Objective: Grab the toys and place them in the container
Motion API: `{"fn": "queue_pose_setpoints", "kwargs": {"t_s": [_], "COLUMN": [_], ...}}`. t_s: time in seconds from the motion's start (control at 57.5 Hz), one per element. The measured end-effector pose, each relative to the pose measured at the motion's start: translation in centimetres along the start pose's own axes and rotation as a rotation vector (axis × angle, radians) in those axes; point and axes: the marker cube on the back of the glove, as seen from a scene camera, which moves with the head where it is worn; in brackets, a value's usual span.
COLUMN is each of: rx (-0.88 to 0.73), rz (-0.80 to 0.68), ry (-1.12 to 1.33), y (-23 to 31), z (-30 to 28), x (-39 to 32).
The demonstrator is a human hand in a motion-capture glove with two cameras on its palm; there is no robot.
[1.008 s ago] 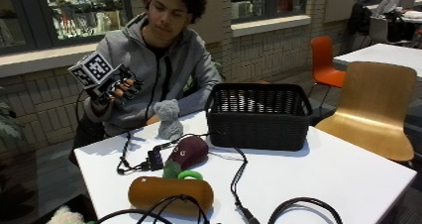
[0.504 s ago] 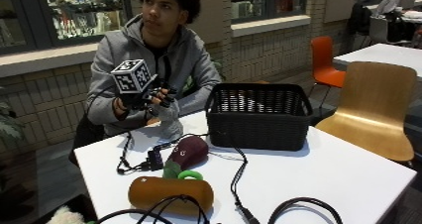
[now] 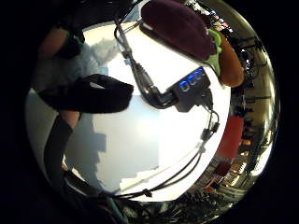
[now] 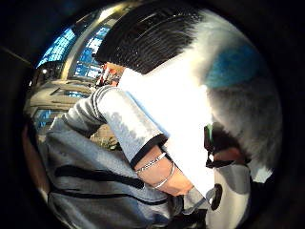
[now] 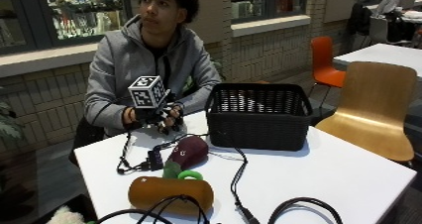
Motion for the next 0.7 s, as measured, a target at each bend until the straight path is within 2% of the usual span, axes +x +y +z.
{"fn": "queue_pose_setpoints", "kwargs": {"t_s": [0.174, 0.417, 0.695], "rx": [0.134, 0.162, 0.350], "rz": [0.012, -0.009, -0.105], "ry": [0.066, 0.074, 0.058], "y": [-0.7, -0.8, -3.0], "z": [-0.1, -1.5, -11.7], "x": [-0.3, -0.7, -2.3]}}
